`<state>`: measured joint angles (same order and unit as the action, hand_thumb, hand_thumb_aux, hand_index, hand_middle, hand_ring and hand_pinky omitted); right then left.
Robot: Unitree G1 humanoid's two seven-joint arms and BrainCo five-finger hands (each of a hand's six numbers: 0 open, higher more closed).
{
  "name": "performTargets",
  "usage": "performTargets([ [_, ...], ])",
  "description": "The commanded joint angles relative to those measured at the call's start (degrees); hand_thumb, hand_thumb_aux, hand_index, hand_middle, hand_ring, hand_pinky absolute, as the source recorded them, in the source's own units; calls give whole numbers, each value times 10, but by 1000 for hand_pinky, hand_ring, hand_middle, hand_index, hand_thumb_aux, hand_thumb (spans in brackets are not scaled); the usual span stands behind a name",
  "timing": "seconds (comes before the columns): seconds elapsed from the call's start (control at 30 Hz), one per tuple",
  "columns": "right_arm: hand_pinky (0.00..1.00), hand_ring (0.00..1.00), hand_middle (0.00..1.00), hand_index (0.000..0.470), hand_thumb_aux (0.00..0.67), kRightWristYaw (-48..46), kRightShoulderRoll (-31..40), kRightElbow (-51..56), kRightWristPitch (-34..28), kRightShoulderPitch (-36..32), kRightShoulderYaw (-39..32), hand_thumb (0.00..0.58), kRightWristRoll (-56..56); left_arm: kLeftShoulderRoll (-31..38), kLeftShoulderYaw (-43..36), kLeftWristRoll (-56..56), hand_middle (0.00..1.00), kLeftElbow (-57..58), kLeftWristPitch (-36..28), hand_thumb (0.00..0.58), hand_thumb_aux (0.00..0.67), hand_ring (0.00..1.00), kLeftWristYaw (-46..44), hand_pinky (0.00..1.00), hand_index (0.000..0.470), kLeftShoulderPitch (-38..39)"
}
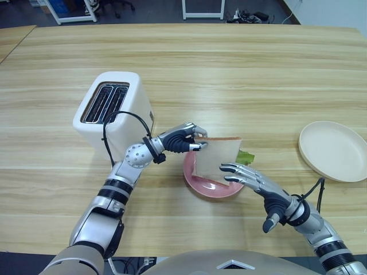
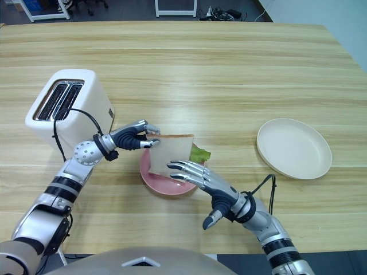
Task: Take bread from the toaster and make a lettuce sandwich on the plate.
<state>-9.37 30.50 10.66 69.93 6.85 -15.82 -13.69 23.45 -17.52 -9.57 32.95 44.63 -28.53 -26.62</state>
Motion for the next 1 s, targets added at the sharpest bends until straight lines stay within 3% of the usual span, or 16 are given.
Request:
performTargets([
  [0.03, 0, 0, 0, 0, 0, -10, -9, 12, -14, -1, 7, 0, -28, -1, -15, -25, 1000, 54, 10, 580, 670, 1000, -19, 1000, 470, -23],
  [0.4, 0, 0, 0, 0, 0, 48, -67, 40, -49, -35, 50, 0, -145, -28, -40, -98, 1000, 185, 22, 580, 670, 1000, 32, 1000, 470, -74],
  [0.53, 0, 0, 0, 0, 0, 88, -76, 62, -88, -48, 66, 0, -198, -33, -46, -116, 1000, 205, 29, 580, 670, 1000, 53, 1000, 470, -79],
  [0.73, 0, 0, 0, 0, 0, 57, -20, 39, -103, -10, 41, 0, -226, -33, -55, -131, 1000, 211, 35, 580, 670, 1000, 70, 1000, 470, -76],
  [1.0, 0, 0, 0, 0, 0, 3, 32, 65, -185, -2, -13, 0, -279, -25, -68, -190, 1000, 202, 23, 580, 670, 1000, 139, 1000, 470, -79],
])
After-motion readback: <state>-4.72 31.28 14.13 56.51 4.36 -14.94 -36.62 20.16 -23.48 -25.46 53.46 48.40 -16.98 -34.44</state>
